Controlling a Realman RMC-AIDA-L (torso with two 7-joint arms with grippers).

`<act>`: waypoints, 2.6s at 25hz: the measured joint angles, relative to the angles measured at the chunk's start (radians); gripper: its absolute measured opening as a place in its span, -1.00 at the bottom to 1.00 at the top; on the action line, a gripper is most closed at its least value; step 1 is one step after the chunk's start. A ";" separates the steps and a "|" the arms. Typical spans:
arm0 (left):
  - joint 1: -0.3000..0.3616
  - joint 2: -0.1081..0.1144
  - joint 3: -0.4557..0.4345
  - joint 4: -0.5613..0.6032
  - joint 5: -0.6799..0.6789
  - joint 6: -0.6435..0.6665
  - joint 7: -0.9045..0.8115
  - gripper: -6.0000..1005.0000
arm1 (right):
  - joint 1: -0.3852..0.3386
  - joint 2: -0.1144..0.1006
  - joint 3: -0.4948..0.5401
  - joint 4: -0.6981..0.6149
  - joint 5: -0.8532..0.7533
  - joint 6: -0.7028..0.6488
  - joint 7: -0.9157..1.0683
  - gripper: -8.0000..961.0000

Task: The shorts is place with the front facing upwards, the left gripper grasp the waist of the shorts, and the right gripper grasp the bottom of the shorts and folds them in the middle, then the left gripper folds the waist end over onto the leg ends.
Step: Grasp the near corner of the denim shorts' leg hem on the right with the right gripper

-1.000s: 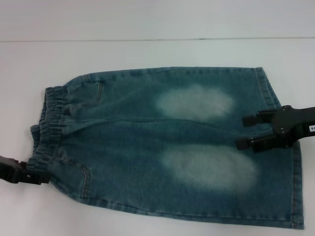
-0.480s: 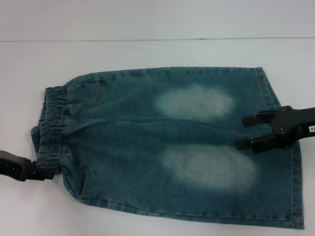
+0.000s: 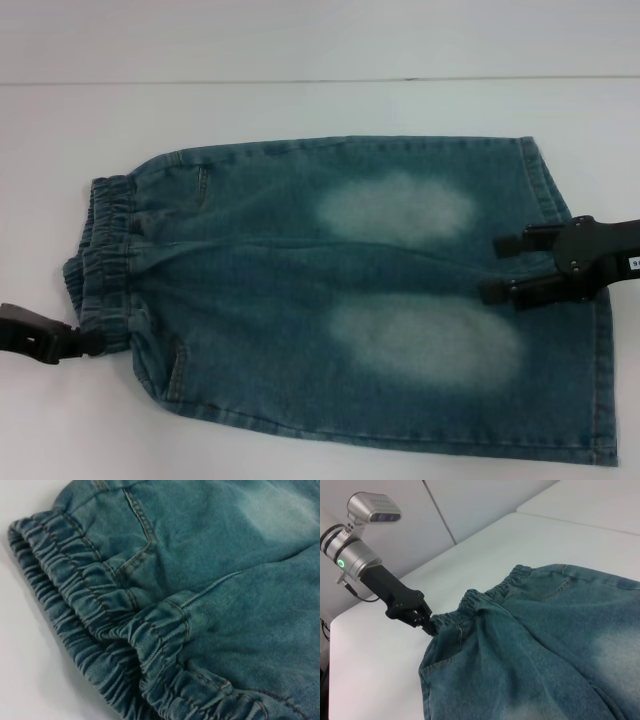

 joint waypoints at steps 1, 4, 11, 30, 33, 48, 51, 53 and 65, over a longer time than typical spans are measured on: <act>0.000 0.000 0.000 0.000 0.000 -0.002 0.000 -0.60 | -0.001 0.000 0.001 0.000 0.001 0.000 0.000 0.97; -0.001 0.000 0.001 0.000 -0.001 -0.003 0.000 -0.77 | -0.001 0.000 0.003 0.001 0.002 0.000 0.001 0.97; -0.010 0.002 -0.004 0.007 -0.002 0.027 0.000 -0.86 | 0.016 -0.032 0.017 -0.005 0.004 -0.043 0.134 0.97; -0.047 0.016 -0.005 0.001 -0.004 0.042 -0.008 -0.86 | 0.091 -0.105 -0.105 -0.125 -0.485 -0.266 0.368 0.96; -0.047 0.015 -0.006 0.000 -0.004 0.041 -0.009 -0.86 | 0.089 -0.104 -0.126 -0.116 -0.499 -0.266 0.374 0.96; -0.052 0.011 -0.003 -0.012 -0.003 0.028 -0.011 -0.86 | 0.111 -0.093 -0.187 0.014 -0.519 -0.260 0.375 0.96; -0.052 0.010 -0.003 -0.013 -0.003 0.027 -0.011 -0.86 | 0.112 -0.087 -0.187 0.015 -0.519 -0.257 0.375 0.95; -0.052 0.010 -0.002 -0.015 -0.003 0.027 -0.011 -0.86 | 0.113 -0.082 -0.188 0.015 -0.519 -0.256 0.374 0.93; -0.052 0.010 -0.002 -0.022 -0.003 0.027 -0.012 -0.86 | 0.121 -0.067 -0.214 0.015 -0.548 -0.247 0.379 0.66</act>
